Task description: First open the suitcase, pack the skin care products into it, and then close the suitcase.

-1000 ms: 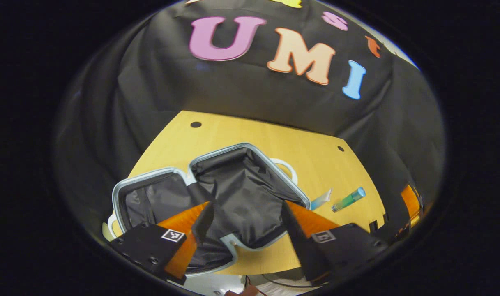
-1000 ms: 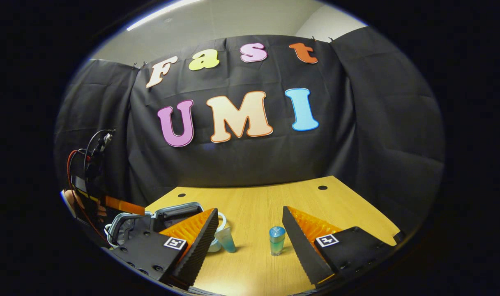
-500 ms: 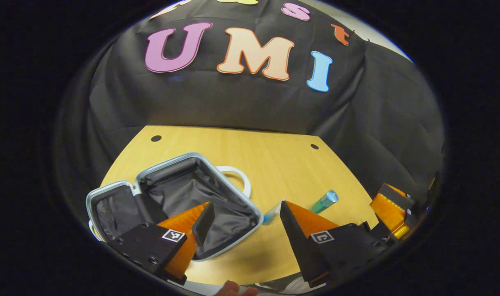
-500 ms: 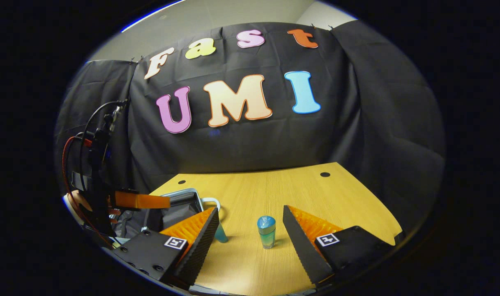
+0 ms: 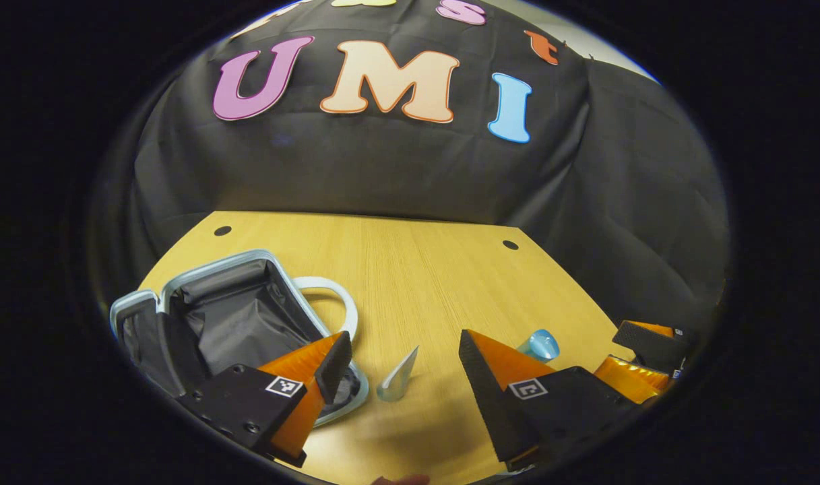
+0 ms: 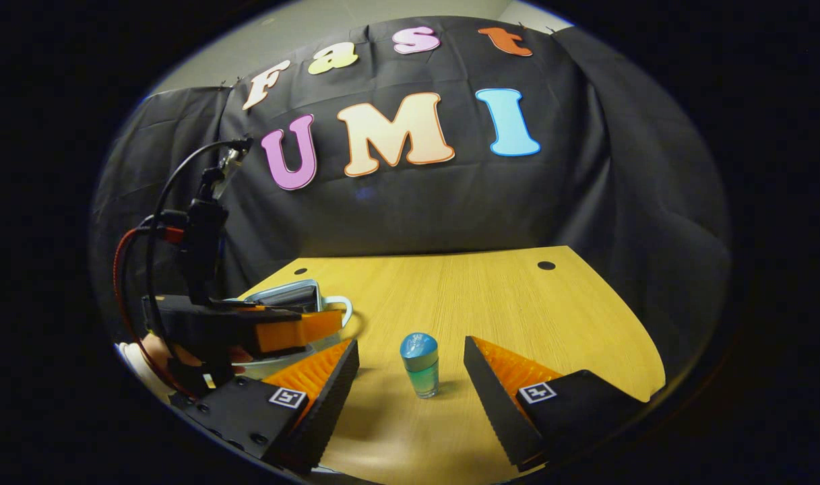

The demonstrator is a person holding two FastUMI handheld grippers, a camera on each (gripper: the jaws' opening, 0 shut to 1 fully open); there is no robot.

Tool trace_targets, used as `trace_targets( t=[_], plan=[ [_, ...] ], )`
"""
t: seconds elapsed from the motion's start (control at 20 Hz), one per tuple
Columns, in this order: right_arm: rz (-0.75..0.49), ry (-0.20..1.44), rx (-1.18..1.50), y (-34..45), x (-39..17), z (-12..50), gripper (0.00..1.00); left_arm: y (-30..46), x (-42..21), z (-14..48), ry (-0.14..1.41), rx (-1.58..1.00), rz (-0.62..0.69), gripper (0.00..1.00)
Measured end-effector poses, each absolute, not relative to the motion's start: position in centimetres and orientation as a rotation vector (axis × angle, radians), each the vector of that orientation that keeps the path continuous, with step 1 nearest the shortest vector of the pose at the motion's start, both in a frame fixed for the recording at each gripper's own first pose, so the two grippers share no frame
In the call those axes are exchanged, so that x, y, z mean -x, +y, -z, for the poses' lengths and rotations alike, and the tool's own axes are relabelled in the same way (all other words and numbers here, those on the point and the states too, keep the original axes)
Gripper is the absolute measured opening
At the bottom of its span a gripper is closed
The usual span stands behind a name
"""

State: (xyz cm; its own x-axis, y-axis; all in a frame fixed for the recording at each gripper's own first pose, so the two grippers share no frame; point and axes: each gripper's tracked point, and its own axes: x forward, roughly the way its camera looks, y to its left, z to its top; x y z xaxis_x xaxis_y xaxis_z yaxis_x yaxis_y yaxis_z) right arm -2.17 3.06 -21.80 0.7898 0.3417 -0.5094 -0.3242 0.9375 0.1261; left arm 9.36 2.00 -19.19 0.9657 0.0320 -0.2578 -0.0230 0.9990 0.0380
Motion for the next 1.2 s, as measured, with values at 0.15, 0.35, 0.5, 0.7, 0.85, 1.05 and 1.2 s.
trace_targets(
  t=[0.15, 0.35, 0.5, 0.7, 0.85, 1.05, 1.2],
  plan=[
    [-0.371, 0.587, -0.03, 2.6, 1.8, 23.4, 0.98, 2.0, -10.5, 21.2, 0.279, -0.023, -0.047, 0.93],
    [-0.391, 0.615, -0.023, 1.9, 2.4, 25.1, 0.98, 2.1, -11.5, 23.0, 0.299, -0.041, -0.077, 0.8],
    [-0.406, 0.63, -0.013, 1.7, 2.6, 26.0, 0.95, 1.9, -12.3, 24.3, 0.312, -0.052, -0.091, 0.72],
    [-0.409, 0.644, -0.012, 0.9, 2.8, 26.5, 0.95, 1.3, -12.9, 26.0, 0.327, -0.044, -0.102, 0.63],
    [-0.398, 0.646, -0.03, 0.2, 2.6, 26.6, 0.95, 2.0, -13.8, 27.9, 0.354, -0.042, -0.142, 0.57],
    [-0.385, 0.643, -0.032, -0.8, 2.0, 26.7, 0.95, 2.5, -14.7, 28.8, 0.359, -0.079, -0.171, 0.29],
    [-0.386, 0.643, -0.031, -1.0, 1.7, 26.8, 0.98, 2.1, -14.8, 28.6, 0.347, -0.026, -0.166, 0.22]
  ],
)
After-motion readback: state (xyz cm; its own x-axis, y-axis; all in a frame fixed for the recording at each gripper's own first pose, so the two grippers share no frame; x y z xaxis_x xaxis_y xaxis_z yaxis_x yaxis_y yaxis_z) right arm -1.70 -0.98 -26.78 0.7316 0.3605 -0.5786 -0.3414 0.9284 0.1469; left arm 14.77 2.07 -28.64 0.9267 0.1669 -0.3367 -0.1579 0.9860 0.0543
